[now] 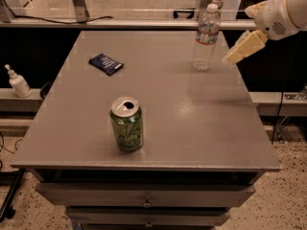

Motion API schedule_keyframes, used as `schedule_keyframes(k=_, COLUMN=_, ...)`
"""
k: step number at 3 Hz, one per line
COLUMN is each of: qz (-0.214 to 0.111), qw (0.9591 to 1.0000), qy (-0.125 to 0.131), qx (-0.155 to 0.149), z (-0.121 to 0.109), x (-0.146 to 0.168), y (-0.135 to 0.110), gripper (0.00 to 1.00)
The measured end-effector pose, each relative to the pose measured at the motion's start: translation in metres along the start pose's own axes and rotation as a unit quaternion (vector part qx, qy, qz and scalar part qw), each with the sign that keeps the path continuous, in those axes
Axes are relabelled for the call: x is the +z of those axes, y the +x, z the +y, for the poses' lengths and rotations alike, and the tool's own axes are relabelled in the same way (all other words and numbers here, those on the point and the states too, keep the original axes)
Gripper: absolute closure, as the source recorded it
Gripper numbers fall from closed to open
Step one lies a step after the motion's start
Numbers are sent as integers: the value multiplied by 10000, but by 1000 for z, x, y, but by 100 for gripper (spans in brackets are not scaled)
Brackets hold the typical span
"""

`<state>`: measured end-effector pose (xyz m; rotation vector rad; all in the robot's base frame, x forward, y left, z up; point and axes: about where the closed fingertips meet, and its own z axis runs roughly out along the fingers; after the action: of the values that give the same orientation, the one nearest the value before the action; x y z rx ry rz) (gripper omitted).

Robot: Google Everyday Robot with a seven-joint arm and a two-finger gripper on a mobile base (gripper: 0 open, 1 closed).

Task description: Knock water bottle over

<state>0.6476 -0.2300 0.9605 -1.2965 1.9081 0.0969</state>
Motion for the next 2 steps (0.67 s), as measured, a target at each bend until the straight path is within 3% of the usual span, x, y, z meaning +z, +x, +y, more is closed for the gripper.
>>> schedule_keyframes(k=1, qz=-402, qw=9986, qy=-56, qx=339, z=-22, x=22, y=-7, gripper=0)
schedule_keyframes(k=2, qz=-1047, qw=9910, qy=-305, qx=778, z=-34, x=46, y=-18, gripper=0)
